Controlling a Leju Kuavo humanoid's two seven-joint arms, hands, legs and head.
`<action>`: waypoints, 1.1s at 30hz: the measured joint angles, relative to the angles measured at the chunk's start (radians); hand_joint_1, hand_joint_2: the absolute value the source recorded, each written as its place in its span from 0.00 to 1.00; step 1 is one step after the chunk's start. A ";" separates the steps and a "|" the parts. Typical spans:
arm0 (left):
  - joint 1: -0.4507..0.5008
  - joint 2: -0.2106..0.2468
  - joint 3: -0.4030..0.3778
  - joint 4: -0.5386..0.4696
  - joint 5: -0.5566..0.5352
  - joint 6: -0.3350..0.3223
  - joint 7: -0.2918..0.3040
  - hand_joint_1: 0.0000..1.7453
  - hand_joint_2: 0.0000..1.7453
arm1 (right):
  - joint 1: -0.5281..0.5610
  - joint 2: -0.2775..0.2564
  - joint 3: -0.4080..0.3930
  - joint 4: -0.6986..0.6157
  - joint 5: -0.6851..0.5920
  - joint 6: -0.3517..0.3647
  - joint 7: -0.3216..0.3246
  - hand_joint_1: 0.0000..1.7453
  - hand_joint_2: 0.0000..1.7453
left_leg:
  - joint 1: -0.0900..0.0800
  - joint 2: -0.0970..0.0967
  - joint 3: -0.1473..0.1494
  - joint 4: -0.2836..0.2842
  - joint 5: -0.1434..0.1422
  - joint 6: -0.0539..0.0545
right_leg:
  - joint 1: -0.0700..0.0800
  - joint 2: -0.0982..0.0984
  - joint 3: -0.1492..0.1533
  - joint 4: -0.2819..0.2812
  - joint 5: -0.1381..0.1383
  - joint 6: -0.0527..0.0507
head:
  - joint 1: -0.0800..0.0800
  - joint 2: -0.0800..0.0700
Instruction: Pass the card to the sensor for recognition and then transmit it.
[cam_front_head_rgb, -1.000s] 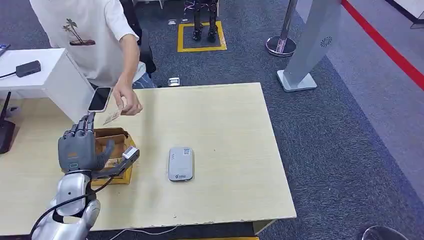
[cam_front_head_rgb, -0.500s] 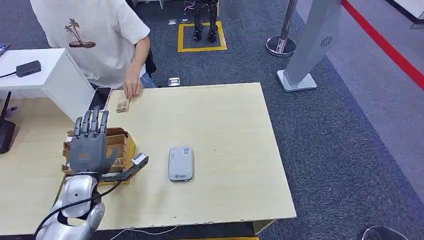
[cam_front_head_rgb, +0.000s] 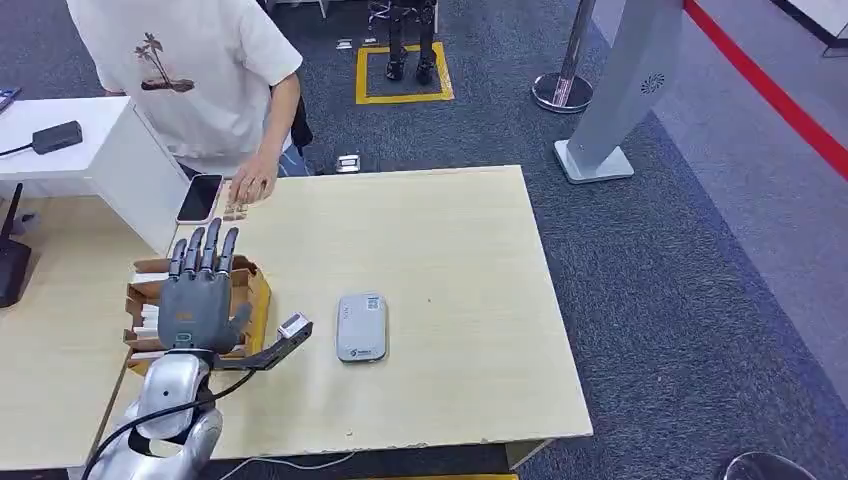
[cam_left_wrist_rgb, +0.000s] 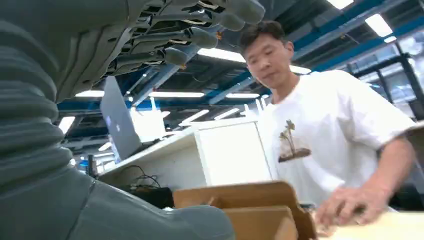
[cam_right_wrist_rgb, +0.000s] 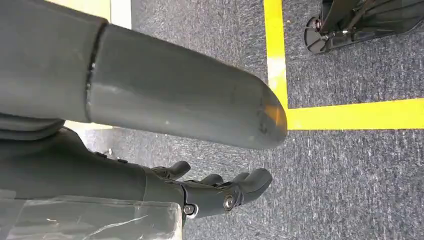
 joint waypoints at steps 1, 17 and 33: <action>0.005 -0.007 0.000 0.000 0.000 0.000 -0.020 0.00 1.00 | 0.000 0.000 0.000 0.000 0.000 0.000 0.000 0.00 0.00 | 0.000 0.000 0.000 0.000 0.000 0.000 | 0.000 0.000 0.000 0.000 0.000 0.000 | 0.000 0.000; 0.065 -0.111 -0.002 0.000 0.000 0.006 -0.096 0.00 1.00 | 0.000 0.000 -0.001 0.000 -0.004 0.000 -0.003 0.00 0.00 | 0.000 0.000 0.000 0.000 0.000 0.000 | 0.000 0.000 0.000 0.000 0.000 0.000 | 0.000 0.000; 0.155 -0.128 -0.047 0.003 0.000 -0.019 -0.021 0.00 1.00 | 0.000 0.000 -0.015 0.000 -0.026 -0.005 -0.002 0.00 0.00 | 0.000 0.000 0.000 0.000 0.000 0.000 | 0.000 0.000 0.000 0.000 0.000 0.000 | 0.000 0.000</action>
